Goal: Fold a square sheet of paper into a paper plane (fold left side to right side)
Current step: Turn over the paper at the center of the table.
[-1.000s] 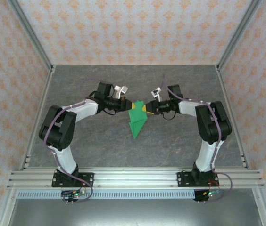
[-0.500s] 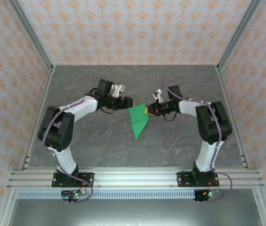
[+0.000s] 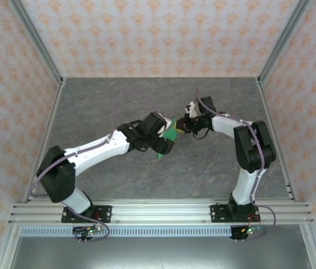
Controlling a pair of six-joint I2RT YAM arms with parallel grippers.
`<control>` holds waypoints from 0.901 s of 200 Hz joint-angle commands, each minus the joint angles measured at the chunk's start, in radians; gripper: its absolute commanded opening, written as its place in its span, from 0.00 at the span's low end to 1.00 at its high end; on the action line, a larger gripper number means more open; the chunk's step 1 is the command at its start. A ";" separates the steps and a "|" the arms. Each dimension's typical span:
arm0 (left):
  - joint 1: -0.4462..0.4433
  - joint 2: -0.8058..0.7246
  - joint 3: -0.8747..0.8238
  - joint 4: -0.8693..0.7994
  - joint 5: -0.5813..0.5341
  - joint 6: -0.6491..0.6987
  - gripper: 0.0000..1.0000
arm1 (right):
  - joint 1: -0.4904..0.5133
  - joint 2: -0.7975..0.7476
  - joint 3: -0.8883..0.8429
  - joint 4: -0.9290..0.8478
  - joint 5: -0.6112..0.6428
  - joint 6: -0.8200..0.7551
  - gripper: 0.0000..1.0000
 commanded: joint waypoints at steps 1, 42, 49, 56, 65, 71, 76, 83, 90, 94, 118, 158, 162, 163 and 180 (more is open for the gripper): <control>-0.062 0.059 0.052 -0.090 -0.178 0.023 0.73 | 0.024 0.013 0.073 -0.086 0.029 0.028 0.00; -0.103 0.190 0.116 -0.106 -0.258 -0.022 0.73 | 0.041 0.048 0.123 -0.151 0.031 0.035 0.00; -0.103 0.213 0.126 -0.110 -0.270 -0.024 0.73 | 0.042 0.049 0.124 -0.153 0.029 0.034 0.00; -0.103 0.230 0.134 -0.112 -0.280 -0.028 0.73 | 0.042 0.051 0.126 -0.160 0.032 0.035 0.00; -0.103 0.252 0.144 -0.119 -0.299 -0.035 0.72 | 0.042 0.053 0.127 -0.163 0.033 0.035 0.00; -0.103 0.264 0.149 -0.124 -0.312 -0.039 0.72 | 0.042 0.054 0.127 -0.164 0.032 0.034 0.00; -0.103 0.271 0.153 -0.126 -0.321 -0.043 0.72 | 0.042 0.055 0.127 -0.166 0.032 0.034 0.00; -0.103 0.282 0.156 -0.129 -0.333 -0.047 0.72 | 0.042 0.057 0.126 -0.167 0.033 0.035 0.00; -0.102 0.291 0.160 -0.130 -0.337 -0.048 0.71 | 0.043 0.059 0.127 -0.166 0.031 0.036 0.00; -0.103 0.297 0.161 -0.131 -0.338 -0.048 0.71 | 0.043 0.061 0.126 -0.168 0.030 0.036 0.00; -0.103 0.348 0.178 -0.136 -0.349 -0.056 0.68 | 0.043 0.065 0.128 -0.173 0.030 0.033 0.00; -0.103 0.397 0.205 -0.153 -0.387 -0.075 0.61 | 0.044 0.076 0.128 -0.179 0.028 0.028 0.00; -0.103 0.399 0.206 -0.153 -0.387 -0.077 0.60 | 0.045 0.076 0.128 -0.180 0.029 0.028 0.00; -0.103 0.400 0.207 -0.152 -0.388 -0.077 0.60 | 0.045 0.077 0.128 -0.181 0.029 0.028 0.00; -0.103 0.407 0.208 -0.152 -0.391 -0.082 0.57 | 0.045 0.079 0.130 -0.187 0.029 0.022 0.00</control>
